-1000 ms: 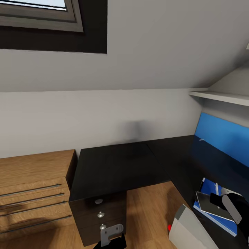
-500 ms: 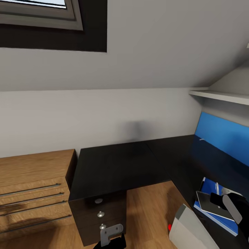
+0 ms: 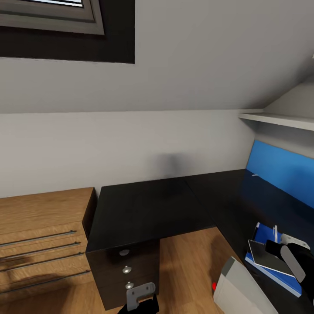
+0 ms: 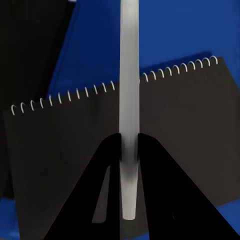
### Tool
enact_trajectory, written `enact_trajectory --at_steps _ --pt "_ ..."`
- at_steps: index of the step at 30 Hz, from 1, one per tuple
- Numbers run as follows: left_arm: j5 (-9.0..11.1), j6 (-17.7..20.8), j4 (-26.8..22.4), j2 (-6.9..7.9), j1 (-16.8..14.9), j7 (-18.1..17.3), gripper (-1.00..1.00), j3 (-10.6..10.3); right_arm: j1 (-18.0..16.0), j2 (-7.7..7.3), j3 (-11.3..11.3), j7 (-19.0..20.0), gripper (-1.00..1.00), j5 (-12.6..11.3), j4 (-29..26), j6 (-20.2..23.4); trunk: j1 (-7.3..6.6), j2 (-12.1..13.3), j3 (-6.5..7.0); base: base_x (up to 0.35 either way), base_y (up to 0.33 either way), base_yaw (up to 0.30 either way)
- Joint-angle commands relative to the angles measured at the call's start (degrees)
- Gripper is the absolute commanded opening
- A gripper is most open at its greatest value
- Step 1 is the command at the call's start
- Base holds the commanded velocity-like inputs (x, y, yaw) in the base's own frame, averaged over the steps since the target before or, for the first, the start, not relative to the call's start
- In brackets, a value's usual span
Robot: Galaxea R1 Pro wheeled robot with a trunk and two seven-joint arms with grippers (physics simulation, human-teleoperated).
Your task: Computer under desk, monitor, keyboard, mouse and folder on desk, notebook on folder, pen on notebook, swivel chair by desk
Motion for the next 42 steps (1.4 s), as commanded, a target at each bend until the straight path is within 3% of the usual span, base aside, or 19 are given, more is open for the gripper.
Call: enact_trajectory --at_steps 1,7,30,42 --pt "0.1 0.2 -0.1 0.03 -0.1 0.3 1.00 -0.1 0.0 -0.01 0.0 -0.4 -1.00 -0.7 -0.1 0.1 0.01 -0.1 -0.08 0.000 0.000 0.000" --pt "0.1 0.2 -0.1 0.02 -0.1 0.3 1.00 -0.2 0.0 -0.01 -0.1 -0.5 -1.00 -0.8 -0.1 -0.7 0.01 -0.1 -0.08 0.000 0.000 0.000" --pt "0.1 0.2 -0.2 0.02 -0.1 0.3 1.00 -0.3 0.0 -0.01 -0.2 -1.1 -1.00 -0.8 0.0 -0.8 5.06 -9.3 -4.20 0.000 0.000 0.000" --pt "0.1 0.2 -0.1 0.10 -0.1 0.3 1.00 -0.1 0.0 -0.01 -0.2 -1.2 -1.00 -0.7 0.0 -0.8 5.06 -9.3 -4.20 0.000 0.000 0.000"
